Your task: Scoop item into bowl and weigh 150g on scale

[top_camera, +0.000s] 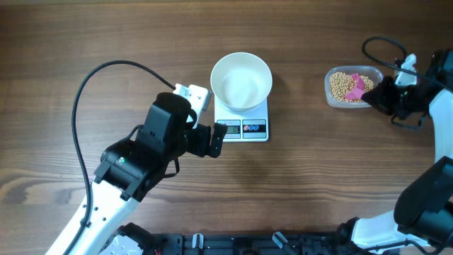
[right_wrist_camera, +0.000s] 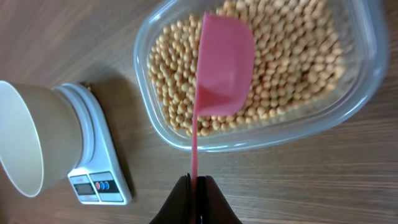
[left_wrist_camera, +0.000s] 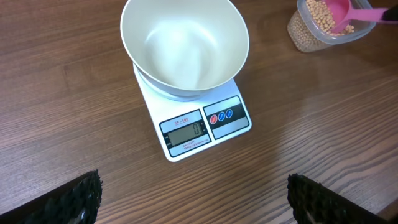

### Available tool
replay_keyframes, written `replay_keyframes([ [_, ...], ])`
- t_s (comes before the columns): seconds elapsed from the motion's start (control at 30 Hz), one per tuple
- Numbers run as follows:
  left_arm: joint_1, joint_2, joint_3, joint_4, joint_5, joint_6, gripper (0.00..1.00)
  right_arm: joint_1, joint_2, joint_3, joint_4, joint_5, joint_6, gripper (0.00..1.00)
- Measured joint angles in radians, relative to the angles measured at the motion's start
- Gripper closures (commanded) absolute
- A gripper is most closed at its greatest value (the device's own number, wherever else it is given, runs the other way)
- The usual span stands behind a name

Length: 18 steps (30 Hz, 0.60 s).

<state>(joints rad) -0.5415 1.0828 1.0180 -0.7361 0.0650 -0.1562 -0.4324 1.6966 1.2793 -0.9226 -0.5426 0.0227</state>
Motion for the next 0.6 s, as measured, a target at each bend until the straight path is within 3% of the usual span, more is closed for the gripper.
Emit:
replay_keyframes([
  [0.6,0.000,0.000,0.000,0.000,0.000,0.000,0.00,-0.073,0.002,-0.073,0.046,-0.151,0.050,0.96],
])
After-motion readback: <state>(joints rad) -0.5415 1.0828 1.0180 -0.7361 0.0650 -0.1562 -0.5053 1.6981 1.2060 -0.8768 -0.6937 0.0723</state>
